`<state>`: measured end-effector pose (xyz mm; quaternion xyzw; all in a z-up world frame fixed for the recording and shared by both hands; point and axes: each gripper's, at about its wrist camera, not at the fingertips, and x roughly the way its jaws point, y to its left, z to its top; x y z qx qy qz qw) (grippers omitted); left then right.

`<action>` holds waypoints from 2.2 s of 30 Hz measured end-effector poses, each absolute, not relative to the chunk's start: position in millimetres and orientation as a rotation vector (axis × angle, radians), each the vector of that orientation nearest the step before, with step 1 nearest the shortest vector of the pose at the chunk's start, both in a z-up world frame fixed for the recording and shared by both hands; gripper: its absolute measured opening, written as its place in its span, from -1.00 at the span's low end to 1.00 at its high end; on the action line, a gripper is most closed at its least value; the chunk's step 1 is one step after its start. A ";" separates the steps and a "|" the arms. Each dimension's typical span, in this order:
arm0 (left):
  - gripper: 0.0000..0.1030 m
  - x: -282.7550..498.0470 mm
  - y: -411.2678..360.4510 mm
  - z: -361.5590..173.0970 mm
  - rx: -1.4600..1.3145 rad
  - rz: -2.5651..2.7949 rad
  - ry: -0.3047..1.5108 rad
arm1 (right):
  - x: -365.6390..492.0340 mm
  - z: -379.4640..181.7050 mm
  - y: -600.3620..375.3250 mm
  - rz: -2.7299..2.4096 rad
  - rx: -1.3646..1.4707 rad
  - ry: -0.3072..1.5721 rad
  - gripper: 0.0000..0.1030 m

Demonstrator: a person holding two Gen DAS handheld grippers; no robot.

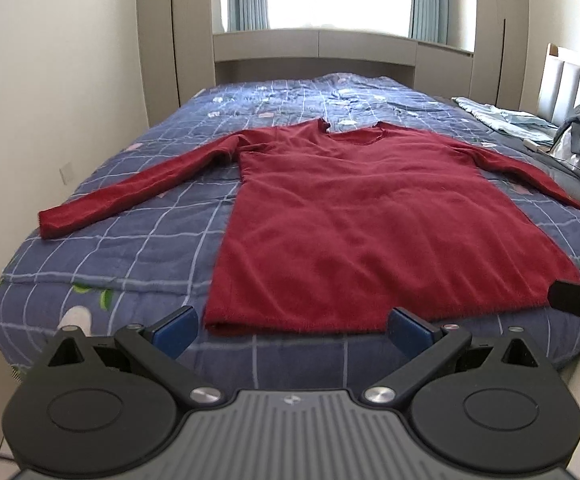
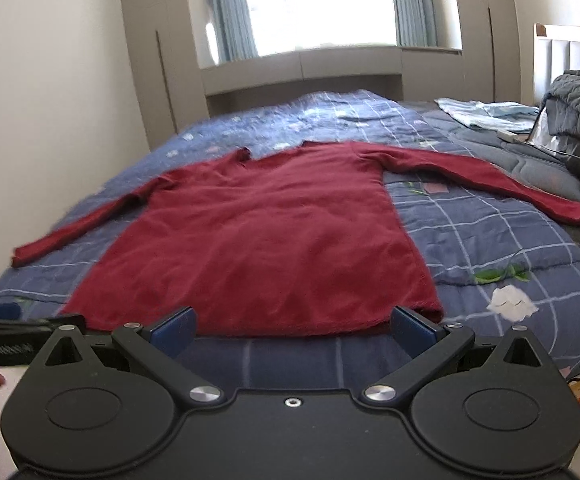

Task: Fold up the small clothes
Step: 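Reach the right gripper to one sleeve cuff and close on it, then lift the held sleeve across the shirt body and open the right gripper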

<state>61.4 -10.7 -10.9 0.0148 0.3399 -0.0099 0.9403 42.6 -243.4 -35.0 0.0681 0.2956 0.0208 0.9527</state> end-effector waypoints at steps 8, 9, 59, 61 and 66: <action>0.99 129.0 -25.8 14.9 0.042 -0.021 0.662 | 98.4 -28.2 -272.7 -0.074 0.111 0.629 0.99; 0.99 138.2 -29.1 16.9 0.044 -0.022 0.660 | 104.9 -26.9 -276.7 -0.086 0.104 0.626 0.99; 0.99 475.7 -241.7 -66.8 0.149 -0.195 0.718 | 217.9 -114.3 -600.3 -0.797 0.864 0.381 0.04; 0.99 477.8 -238.2 -62.6 0.142 -0.192 0.738 | 220.7 -116.4 -609.1 -0.842 0.880 0.385 -0.42; 0.99 485.7 -218.4 -41.9 0.096 -0.208 0.786 | 234.5 -104.5 -615.9 -0.861 0.816 0.389 -0.87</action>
